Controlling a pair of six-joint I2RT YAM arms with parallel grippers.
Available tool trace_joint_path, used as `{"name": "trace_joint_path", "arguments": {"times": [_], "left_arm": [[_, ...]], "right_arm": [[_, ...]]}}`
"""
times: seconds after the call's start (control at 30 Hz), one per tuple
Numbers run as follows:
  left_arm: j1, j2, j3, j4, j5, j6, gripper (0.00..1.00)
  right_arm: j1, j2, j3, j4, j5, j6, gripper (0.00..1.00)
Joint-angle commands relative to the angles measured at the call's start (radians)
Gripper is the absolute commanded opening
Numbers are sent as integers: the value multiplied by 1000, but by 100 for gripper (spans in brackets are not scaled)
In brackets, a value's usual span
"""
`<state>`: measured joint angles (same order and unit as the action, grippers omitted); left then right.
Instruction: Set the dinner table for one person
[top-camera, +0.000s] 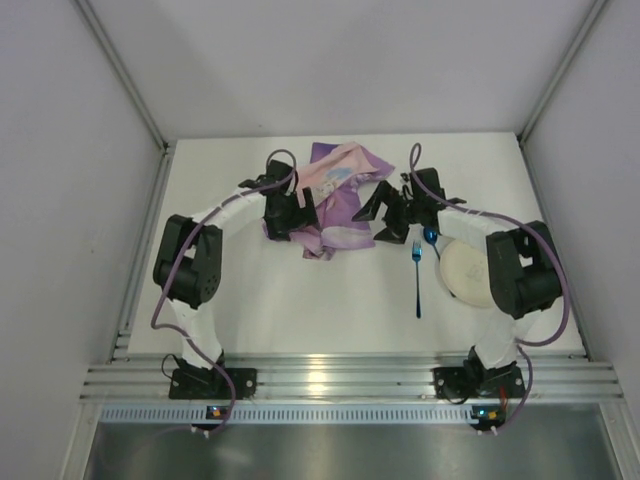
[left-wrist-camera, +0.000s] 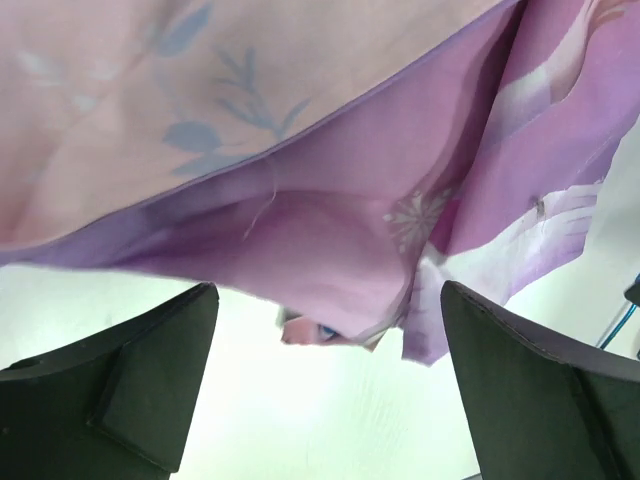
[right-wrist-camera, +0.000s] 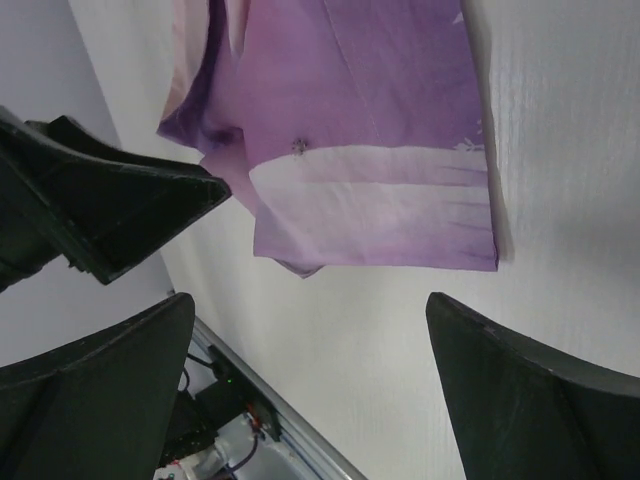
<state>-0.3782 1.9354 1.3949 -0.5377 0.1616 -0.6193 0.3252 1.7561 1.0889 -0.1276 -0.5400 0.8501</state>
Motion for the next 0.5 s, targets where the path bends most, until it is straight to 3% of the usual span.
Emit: {"name": "trace_joint_path", "arguments": {"times": [0.0, 0.2, 0.47], "left_arm": [[27, -143, 10, -74, -71, -22, 98], [81, -217, -37, -127, -154, 41, 98], [183, -222, -115, -104, -191, 104, 98]], "right_arm": [[5, 26, 83, 53, -6, 40, 99], [-5, 37, 143, -185, 147, -89, 99], [-5, 115, 138, -227, 202, -109, 96]]}}
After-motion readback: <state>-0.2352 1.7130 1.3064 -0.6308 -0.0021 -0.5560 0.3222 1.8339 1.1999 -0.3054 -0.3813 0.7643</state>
